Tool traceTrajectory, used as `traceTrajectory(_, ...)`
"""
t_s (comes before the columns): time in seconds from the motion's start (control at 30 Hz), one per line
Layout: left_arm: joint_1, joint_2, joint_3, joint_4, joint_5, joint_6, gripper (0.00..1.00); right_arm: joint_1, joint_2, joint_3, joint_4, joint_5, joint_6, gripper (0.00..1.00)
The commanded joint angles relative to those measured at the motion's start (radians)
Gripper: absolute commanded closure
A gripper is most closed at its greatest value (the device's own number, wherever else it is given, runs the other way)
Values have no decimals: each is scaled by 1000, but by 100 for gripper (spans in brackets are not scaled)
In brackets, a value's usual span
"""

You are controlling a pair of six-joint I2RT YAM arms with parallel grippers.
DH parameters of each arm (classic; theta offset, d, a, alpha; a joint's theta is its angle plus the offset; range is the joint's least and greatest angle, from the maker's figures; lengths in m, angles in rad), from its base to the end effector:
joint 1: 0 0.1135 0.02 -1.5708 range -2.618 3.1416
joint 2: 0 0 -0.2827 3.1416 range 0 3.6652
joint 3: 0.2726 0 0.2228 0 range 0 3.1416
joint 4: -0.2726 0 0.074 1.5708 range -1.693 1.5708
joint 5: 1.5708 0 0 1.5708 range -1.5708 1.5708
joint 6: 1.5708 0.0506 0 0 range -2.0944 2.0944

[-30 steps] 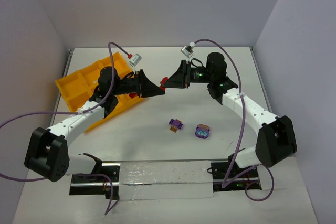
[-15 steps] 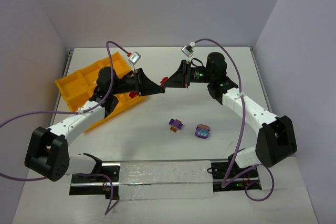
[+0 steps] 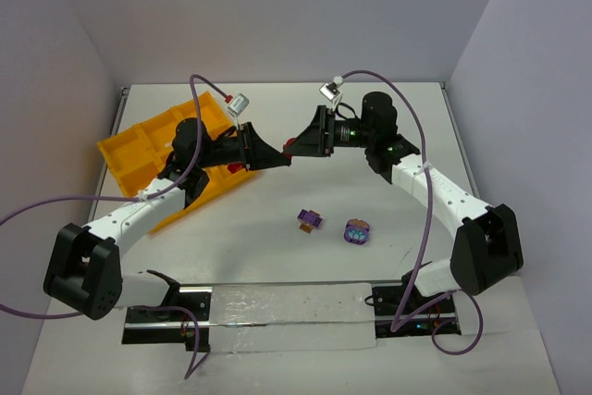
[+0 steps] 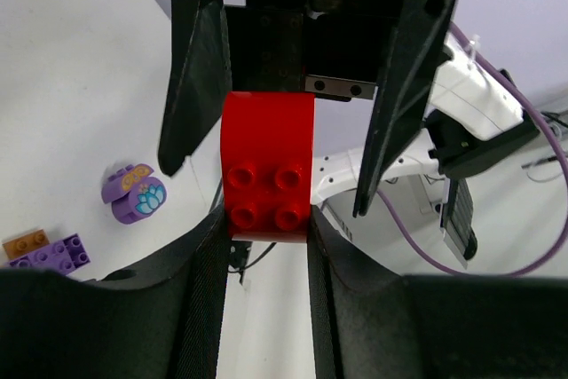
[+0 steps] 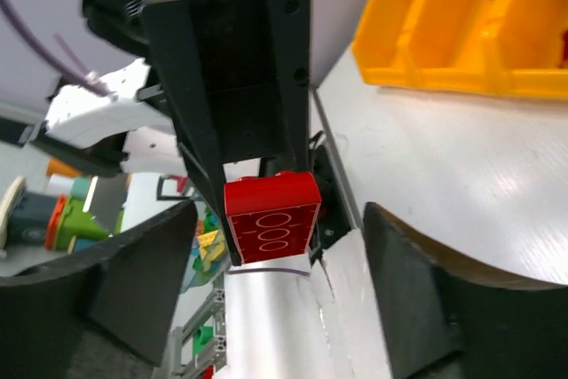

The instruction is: Sort the legos into containers by color

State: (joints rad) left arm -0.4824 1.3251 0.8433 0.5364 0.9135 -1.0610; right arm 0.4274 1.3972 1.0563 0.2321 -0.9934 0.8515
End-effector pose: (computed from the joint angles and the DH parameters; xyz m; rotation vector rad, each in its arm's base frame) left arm 0.2241 -0.1626 0.3472 0.3554 1.8536 -1.8238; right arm 0.2504 0.1606 0.3657 -0.4695 1.9153 1.7205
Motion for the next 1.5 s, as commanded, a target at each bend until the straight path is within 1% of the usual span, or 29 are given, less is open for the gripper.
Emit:
traceTrajectory(0.0,7,-48,7,-96,-58,91,100,-17,-35,84,-192,102,-115,10)
traceTrajectory(0.07,13,-53,7,-120,-64,105,100,-33,-47,101,-244,120,-145,8)
traceTrajectory(0.2,31,-68,16,-179,-86,135,100,-84,-72,118,-335,165,-183,7)
traceTrajectory(0.27,52,-77,33,-247,-106,182,100,-128,-89,133,-434,220,-229,7)
traceTrajectory(0.33,69,-90,51,-312,-129,216,100,-164,-109,141,-491,264,-257,6)
traceTrajectory(0.37,84,-98,70,-386,-159,245,100,-190,-122,145,-533,303,-277,6)
traceTrajectory(0.4,103,-103,92,-501,-221,281,100,-212,-137,144,-573,360,-296,6)
traceTrajectory(0.47,132,-97,170,-701,-393,347,100,-243,-168,130,-631,468,-328,6)
traceTrajectory(0.5,136,-80,202,-773,-490,377,100,-263,-180,121,-641,494,-334,6)
traceTrajectory(0.53,136,-71,224,-823,-647,390,100,-268,-196,104,-650,526,-343,6)
traceTrajectory(0.57,136,-53,252,-875,-760,399,100,-273,-205,91,-655,547,-348,5)
traceTrajectory(0.6,136,-29,284,-927,-845,404,100,-278,-211,82,-657,561,-350,5)
traceTrajectory(0.63,136,2,315,-960,-889,407,100,-279,-215,76,-657,563,-351,5)
traceTrajectory(0.93,134,222,446,-1008,-1136,441,100,-280,-233,21,-648,549,-340,5)
traceTrajectory(1.1,134,310,487,-1015,-1194,446,100,-280,-228,16,-656,540,-345,5)
traceTrajectory(1.2,133,344,508,-1023,-1198,451,99,-280,-225,18,-654,536,-345,5)
traceTrajectory(1.3,130,356,504,-1013,-1177,456,68,-279,-227,18,-654,532,-345,5)
traceTrajectory(1.33,128,354,501,-1010,-1175,460,60,-279,-227,15,-653,530,-348,5)
traceTrajectory(1.37,127,351,499,-1007,-1174,463,53,-279,-227,13,-652,529,-350,5)
traceTrajectory(1.47,123,342,500,-1017,-1181,464,37,-279,-229,7,-654,522,-351,5)
